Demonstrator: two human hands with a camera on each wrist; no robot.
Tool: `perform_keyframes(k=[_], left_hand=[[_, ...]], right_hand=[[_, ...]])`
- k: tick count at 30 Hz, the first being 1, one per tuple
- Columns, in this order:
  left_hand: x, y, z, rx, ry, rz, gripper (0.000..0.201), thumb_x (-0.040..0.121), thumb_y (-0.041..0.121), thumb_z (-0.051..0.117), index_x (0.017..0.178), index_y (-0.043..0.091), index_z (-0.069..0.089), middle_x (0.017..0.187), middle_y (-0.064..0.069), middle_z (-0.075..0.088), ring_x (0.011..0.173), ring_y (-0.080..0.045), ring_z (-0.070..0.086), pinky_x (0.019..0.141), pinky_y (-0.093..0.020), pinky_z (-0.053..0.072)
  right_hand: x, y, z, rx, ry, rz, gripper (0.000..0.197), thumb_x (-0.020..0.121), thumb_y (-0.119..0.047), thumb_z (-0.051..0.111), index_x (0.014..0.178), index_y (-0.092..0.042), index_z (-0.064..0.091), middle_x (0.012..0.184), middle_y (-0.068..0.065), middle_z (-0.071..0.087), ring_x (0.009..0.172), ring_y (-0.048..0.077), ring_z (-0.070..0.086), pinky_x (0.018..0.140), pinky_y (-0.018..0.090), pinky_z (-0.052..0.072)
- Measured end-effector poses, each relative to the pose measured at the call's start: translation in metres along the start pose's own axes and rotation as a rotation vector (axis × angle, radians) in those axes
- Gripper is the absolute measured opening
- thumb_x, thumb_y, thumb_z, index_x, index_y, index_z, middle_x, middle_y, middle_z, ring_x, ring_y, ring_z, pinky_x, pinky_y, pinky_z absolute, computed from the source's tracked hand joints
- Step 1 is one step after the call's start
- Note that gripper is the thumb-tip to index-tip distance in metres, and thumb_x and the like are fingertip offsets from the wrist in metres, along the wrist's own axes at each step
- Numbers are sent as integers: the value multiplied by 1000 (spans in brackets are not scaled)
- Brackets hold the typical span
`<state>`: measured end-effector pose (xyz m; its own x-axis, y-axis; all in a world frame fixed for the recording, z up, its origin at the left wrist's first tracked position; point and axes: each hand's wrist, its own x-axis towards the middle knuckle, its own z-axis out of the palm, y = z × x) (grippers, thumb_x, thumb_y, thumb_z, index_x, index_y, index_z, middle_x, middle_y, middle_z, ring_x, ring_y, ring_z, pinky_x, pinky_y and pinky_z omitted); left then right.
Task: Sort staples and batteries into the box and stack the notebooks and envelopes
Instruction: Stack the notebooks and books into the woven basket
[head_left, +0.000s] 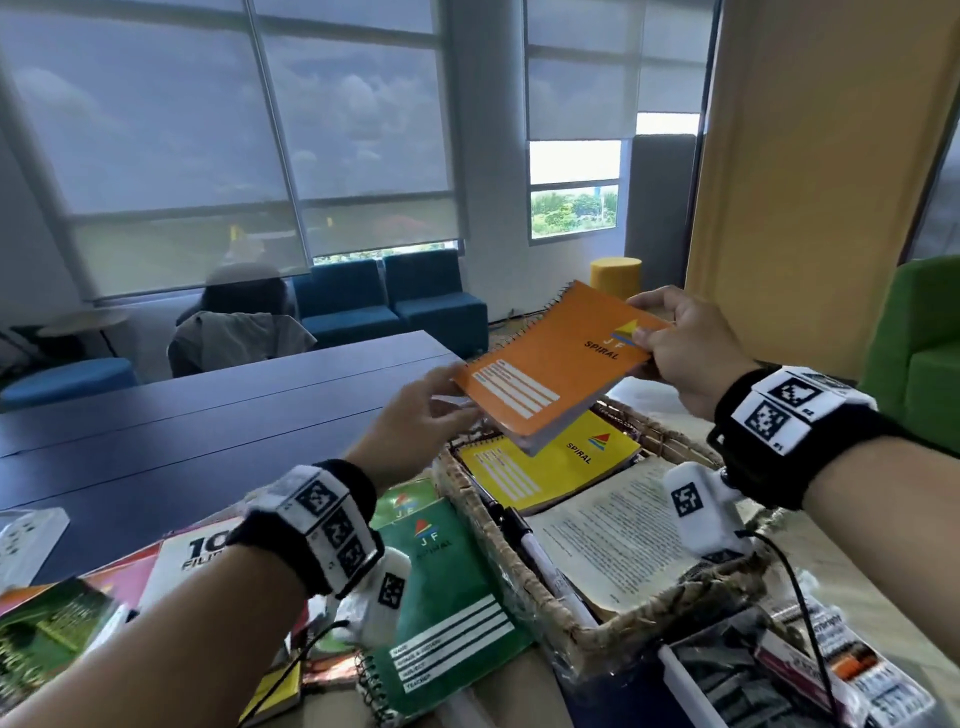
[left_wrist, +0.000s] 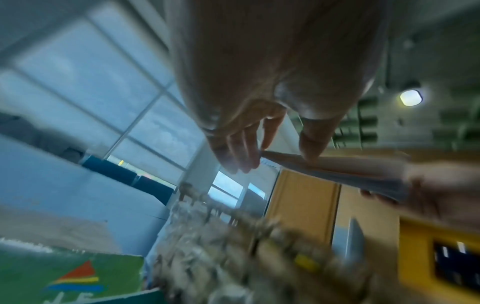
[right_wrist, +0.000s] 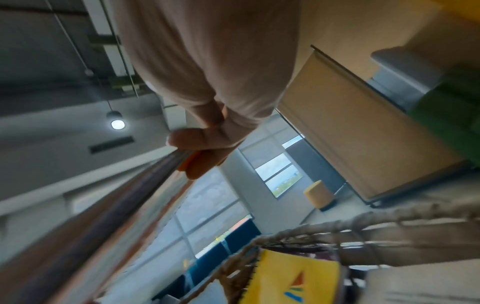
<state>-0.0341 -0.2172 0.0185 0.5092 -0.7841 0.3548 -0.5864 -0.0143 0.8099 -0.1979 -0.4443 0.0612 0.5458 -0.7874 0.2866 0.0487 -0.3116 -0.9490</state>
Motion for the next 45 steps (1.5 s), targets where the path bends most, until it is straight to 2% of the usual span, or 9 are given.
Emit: perform_keyframes(k=[4,7,9,13,18,23,28,35,45], left_hand=[[18,-24,30,540,-234,-158,66,105,40,51,159,13,27,158,-4,35,150,-24,29,124,-39,24],[19,-38,44,815,-368,-309,73,108,47,35,164,14,2,172,-6,-1,158,-25,-4,125,-40,-4],[18,-40,47,827,-364,-298,69,109,44,33,164,16,2,172,-6,3,157,-25,-1,124,-40,-6],[19,-44,45,828,-346,-290,63,108,37,32,164,22,9,170,-5,12,156,-24,4,124,-42,-5],[17,-43,44,824,-361,-281,56,106,36,30,161,35,20,169,1,16,155,-24,6,123,-45,-4],[15,-41,42,782,-372,-297,57,104,31,32,159,42,23,167,1,22,151,-27,11,124,-47,-1],[16,-43,43,759,-381,-302,60,100,23,37,153,52,32,164,3,26,147,-27,15,123,-50,3],[14,-41,41,743,-392,-320,59,100,21,37,150,54,37,166,1,26,148,-28,14,123,-52,3],[14,-43,44,688,-307,-285,62,96,15,39,148,47,33,162,-4,29,149,-30,15,123,-49,1]], right_hand=[[15,25,-7,-89,-25,83,36,92,12,59,104,-23,58,121,16,58,91,38,70,61,45,63],[26,51,-6,-363,-129,116,48,81,4,70,113,-26,52,119,18,63,105,44,67,84,58,60],[33,63,-2,-467,-163,173,60,76,2,77,121,-27,49,116,17,64,105,39,68,86,53,61],[37,72,6,-533,-227,260,51,89,6,68,130,-15,45,100,6,55,77,14,57,54,15,55],[45,76,10,-601,-227,316,58,84,8,68,136,-9,47,98,4,53,91,24,60,60,22,59],[49,72,6,-497,-212,477,67,82,24,54,126,-28,48,124,17,47,95,45,69,83,58,61],[46,83,6,-600,-271,465,76,79,21,67,134,-25,42,125,22,54,110,41,65,87,57,60],[38,61,-2,-454,-326,482,67,94,23,46,133,-32,43,128,25,52,99,40,67,56,45,63],[36,45,-21,-240,-296,346,65,94,19,50,129,-36,54,129,22,55,98,42,67,65,44,64]])
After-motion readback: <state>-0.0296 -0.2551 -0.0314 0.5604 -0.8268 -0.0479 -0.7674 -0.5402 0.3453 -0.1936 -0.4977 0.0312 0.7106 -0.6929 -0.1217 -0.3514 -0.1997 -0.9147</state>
